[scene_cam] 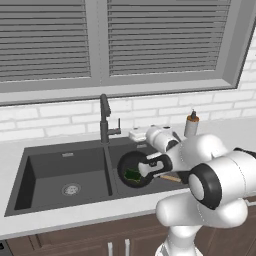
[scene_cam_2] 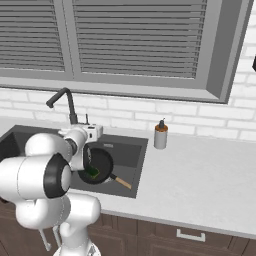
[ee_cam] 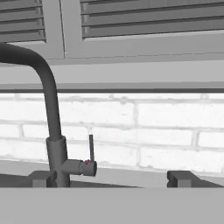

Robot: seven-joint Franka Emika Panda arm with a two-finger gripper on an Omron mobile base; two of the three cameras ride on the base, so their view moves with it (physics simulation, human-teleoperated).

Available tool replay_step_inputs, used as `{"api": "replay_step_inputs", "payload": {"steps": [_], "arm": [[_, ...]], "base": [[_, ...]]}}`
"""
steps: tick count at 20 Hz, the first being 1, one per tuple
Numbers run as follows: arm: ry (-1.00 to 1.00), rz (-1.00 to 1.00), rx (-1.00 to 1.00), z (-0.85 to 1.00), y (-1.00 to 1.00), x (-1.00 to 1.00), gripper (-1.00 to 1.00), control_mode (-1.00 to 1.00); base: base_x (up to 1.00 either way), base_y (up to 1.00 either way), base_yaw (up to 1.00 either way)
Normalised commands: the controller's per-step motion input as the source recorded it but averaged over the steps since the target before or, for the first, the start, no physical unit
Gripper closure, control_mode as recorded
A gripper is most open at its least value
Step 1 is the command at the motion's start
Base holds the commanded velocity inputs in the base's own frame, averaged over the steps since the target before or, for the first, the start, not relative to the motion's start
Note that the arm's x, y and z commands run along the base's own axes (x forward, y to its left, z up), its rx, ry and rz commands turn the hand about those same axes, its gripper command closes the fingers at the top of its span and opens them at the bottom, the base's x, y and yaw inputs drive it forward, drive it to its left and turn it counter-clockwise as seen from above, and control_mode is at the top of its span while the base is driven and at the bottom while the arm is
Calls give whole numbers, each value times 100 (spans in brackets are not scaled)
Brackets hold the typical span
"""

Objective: Pick the pan and sponge and place them into the sink. Then turn on the water.

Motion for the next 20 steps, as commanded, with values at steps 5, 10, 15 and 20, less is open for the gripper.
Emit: {"api": "replay_step_inputs", "payload": {"steps": [5, 10, 15, 20], "arm": [[-3, 9, 0, -4, 24, 44, -100, -100], [-2, 11, 1, -25, 23, 61, -100, -100], [-12, 4, 0, -62, 12, 35, -100, -100], [-19, 2, 2, -76, 2, 31, -100, -100]], "base": [[0, 0, 0], [0, 0, 0], [0, 0, 0], [0, 0, 0]]}}
